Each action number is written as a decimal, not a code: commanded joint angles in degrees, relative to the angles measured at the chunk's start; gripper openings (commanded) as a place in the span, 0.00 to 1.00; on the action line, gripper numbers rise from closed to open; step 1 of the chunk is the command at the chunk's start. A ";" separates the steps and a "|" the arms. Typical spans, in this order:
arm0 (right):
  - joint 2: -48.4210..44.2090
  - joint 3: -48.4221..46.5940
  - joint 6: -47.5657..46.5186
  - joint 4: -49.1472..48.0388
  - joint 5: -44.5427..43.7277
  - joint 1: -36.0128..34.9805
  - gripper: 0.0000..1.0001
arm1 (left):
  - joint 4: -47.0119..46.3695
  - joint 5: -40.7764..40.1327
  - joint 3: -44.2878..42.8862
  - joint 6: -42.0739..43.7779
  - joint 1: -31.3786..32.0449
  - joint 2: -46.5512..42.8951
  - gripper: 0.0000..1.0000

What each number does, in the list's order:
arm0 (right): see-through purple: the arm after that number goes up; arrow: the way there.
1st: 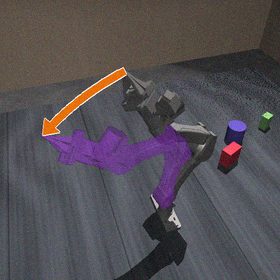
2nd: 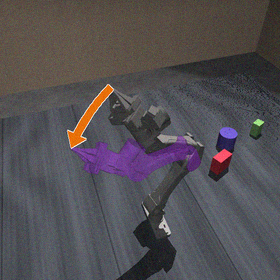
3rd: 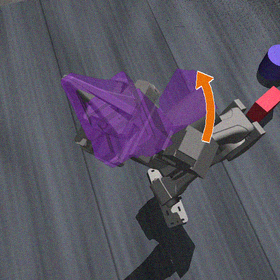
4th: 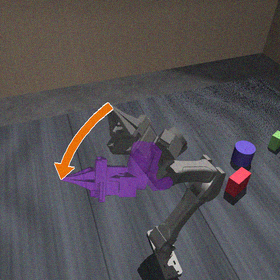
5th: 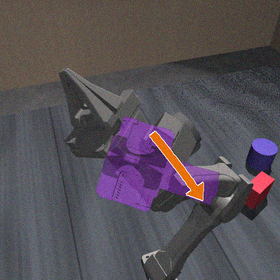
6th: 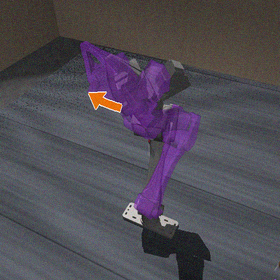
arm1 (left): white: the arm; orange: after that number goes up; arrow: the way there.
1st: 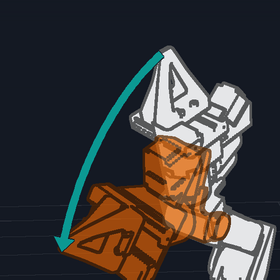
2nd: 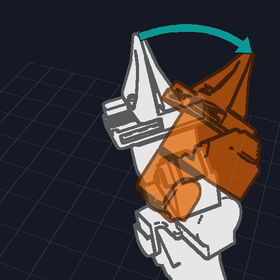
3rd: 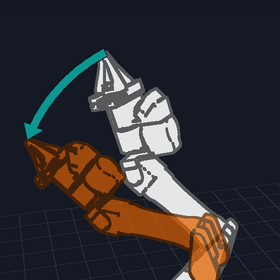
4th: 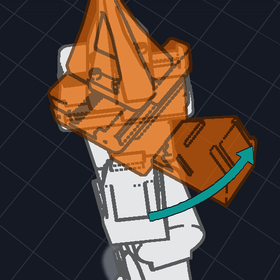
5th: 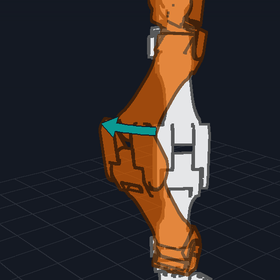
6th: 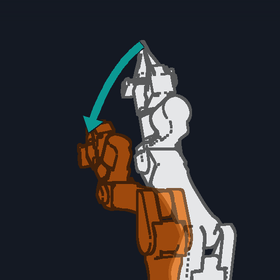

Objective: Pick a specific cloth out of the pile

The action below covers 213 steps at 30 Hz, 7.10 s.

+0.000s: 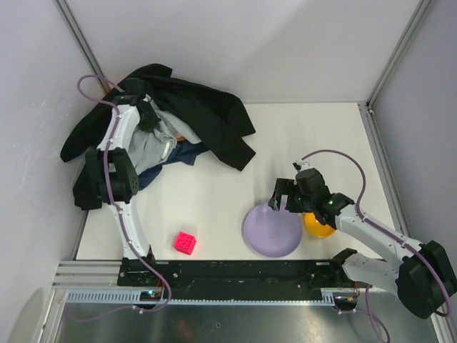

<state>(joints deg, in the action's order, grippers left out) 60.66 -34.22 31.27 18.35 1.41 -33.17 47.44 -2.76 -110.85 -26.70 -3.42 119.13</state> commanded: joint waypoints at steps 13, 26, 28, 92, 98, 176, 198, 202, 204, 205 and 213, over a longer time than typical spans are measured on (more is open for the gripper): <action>-3.21 -2.08 -2.80 0.42 -1.25 0.49 0.99 | -4.76 5.94 -3.06 -3.19 -6.61 15.10 0.35; -5.96 -2.08 -2.92 2.00 -0.80 0.53 0.99 | -4.74 7.00 11.72 -1.81 -6.50 -11.40 0.99; -5.94 -2.08 -2.78 1.97 -0.66 0.49 0.99 | -4.79 6.77 14.70 -1.06 -6.44 -15.40 1.00; -0.22 -0.92 -1.82 -3.90 1.67 -1.97 0.99 | -4.23 -12.12 15.45 7.91 8.74 -16.17 0.01; 0.73 -0.94 -1.14 -4.73 2.04 -1.99 0.99 | -4.62 -14.63 9.71 5.80 8.78 -21.92 0.01; 40.73 -35.88 8.79 -15.68 9.88 -13.91 0.99 | -7.59 13.50 17.42 -1.99 -7.60 -3.47 0.99; 74.38 -75.94 28.40 -8.79 17.74 -13.34 0.99 | -7.60 16.83 17.39 -1.80 -8.32 -7.09 1.00; 78.67 -78.39 34.12 -12.98 19.38 -11.84 0.99 | -7.59 17.19 17.34 -1.43 -9.99 -6.76 1.00; 80.67 -79.43 36.87 -15.05 20.25 -11.04 0.99 | -7.60 17.23 17.42 -1.41 -10.74 -6.84 0.99; 81.85 -80.57 37.83 -15.47 20.62 -10.73 0.99 | -7.61 17.38 17.42 -1.50 -11.00 -6.78 1.00; 90.34 -91.98 42.54 -12.22 20.05 -9.28 0.99 | -7.59 18.62 17.07 -1.89 -11.56 -6.03 1.00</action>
<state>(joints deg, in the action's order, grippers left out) 147.76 -120.68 69.91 5.02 22.31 -43.00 38.35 13.76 -94.06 -28.08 -14.41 114.30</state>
